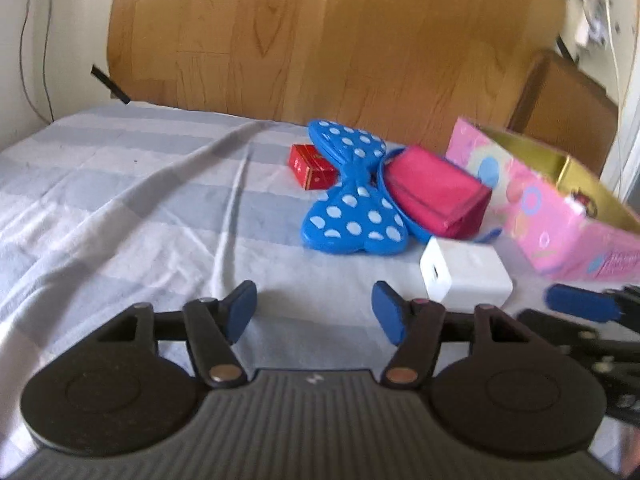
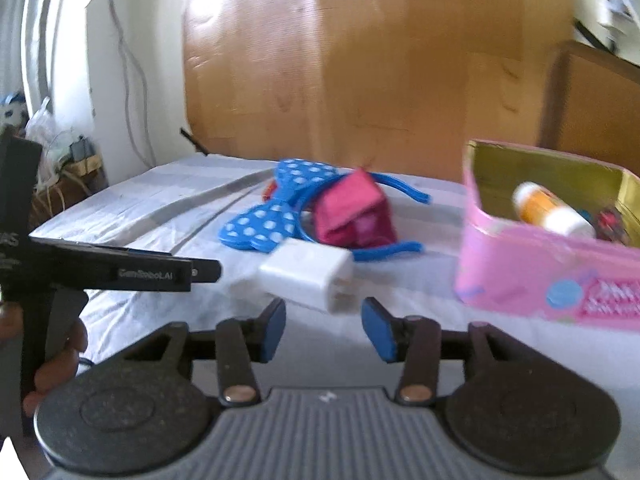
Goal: Organize rigid objects
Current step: 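Move the left gripper to the white charger and grasp it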
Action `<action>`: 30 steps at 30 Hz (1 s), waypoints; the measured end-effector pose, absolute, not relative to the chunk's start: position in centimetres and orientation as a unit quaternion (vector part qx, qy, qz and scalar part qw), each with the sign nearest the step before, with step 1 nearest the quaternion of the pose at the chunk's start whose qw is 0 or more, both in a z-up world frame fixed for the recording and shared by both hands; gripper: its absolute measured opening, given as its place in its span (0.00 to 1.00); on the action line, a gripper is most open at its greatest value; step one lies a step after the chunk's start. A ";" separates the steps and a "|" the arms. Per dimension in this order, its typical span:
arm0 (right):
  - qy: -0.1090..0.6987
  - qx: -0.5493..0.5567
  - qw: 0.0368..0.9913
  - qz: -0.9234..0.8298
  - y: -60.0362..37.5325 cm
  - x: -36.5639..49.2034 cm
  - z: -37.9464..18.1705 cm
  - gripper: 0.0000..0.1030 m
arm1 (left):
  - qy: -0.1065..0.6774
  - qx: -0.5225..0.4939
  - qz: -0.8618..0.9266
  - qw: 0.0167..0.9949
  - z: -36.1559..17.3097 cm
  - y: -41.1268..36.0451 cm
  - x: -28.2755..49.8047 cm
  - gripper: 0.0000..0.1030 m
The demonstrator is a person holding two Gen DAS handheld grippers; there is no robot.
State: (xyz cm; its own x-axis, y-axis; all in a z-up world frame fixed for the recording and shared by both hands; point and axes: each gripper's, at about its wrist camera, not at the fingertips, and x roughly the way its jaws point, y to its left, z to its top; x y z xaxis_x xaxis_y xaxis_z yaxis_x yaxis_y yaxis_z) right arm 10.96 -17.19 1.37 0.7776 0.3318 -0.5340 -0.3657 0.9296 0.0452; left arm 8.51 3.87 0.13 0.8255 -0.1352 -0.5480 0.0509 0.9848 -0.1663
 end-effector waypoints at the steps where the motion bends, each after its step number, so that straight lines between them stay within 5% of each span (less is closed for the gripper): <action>1: 0.276 -0.042 0.942 0.186 -16.4 11.4 1.4 0.48 | 0.289 -0.083 -0.047 0.953 0.2 4.2 8.5 0.64; 7: 0.295 -0.085 0.934 0.182 -12.8 15.4 0.7 0.71 | 0.282 -0.135 -0.054 0.948 -0.1 5.5 8.9 0.64; 24: 0.283 -0.123 0.944 0.116 -21.0 6.3 -0.3 0.64 | 0.305 -0.075 -0.142 0.939 0.3 0.7 8.0 0.71; 30: 0.289 -0.045 0.950 0.113 -25.5 3.1 -0.1 0.80 | 0.341 -0.083 -0.299 0.887 1.2 -6.4 6.9 0.68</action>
State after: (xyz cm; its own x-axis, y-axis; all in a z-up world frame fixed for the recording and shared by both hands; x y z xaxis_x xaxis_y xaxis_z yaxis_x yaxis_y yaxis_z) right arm 3.13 -25.50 -0.12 0.8071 0.1881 -0.5596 -0.2401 0.9706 -0.0201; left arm 6.88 -6.35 1.24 0.5887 -0.5882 -0.5544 0.4745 0.8068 -0.3521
